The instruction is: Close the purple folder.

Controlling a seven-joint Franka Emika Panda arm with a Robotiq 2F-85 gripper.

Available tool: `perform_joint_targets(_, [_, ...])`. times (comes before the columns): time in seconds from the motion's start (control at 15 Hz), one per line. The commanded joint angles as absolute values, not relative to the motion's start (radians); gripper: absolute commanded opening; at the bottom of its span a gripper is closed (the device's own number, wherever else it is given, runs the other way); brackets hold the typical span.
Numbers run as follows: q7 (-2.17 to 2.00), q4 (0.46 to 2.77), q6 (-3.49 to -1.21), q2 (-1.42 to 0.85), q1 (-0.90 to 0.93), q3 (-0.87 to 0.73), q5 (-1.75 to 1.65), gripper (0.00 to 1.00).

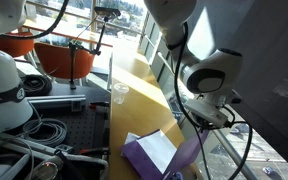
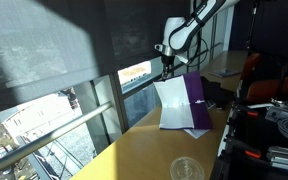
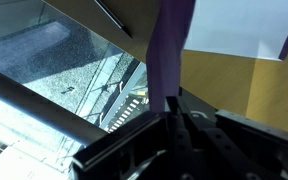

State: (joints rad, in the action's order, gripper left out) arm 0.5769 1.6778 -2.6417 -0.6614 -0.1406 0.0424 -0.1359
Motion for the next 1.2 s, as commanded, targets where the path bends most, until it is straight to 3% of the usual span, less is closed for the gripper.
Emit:
perform_joint_targets(0.0, [0.547,1.763,-2.676,-0.596,-0.119,0.024,-0.194,0.12])
perform_joint_targets(0.07, [0.545,1.772,-2.678,-0.590,-0.117,0.025,-0.201,0.31])
perform_joint_targets(0.13, [0.541,1.783,-2.676,-0.582,-0.115,0.026,-0.209,0.13])
perform_joint_targets(0.2, [0.535,1.795,-2.679,-0.576,-0.111,0.026,-0.214,0.33])
perform_joint_targets(0.33, [0.522,1.815,-2.677,-0.562,-0.102,0.028,-0.219,0.41])
perform_joint_targets(0.67, [0.475,1.849,-2.663,-0.527,-0.082,0.039,-0.207,0.77])
perform_joint_targets(0.87, [0.456,1.878,-2.523,-0.464,-0.117,0.092,-0.104,0.99])
perform_joint_targets(1.13, [0.488,2.003,-2.299,-0.308,-0.170,0.115,0.066,1.00])
